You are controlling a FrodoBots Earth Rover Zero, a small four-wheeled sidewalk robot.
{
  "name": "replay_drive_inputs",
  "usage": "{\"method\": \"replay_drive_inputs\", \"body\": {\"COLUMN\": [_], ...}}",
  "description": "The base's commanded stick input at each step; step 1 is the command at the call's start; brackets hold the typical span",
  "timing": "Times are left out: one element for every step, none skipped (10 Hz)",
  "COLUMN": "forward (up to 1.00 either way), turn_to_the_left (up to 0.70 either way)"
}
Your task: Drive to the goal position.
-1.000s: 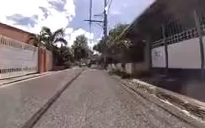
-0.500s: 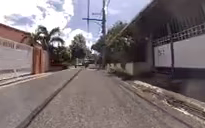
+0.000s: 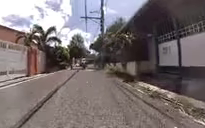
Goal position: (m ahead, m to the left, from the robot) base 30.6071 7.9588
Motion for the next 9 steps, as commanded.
{"method": "replay_drive_inputs", "body": {"forward": [0.85, 0.85, 0.85, 0.85, 0.85, 0.85, 0.85, 0.85, 0.85], "turn_to_the_left": [0.0, 0.0, 0.0, 0.0, 0.0, 0.0, 0.0, 0.0, 0.0]}}
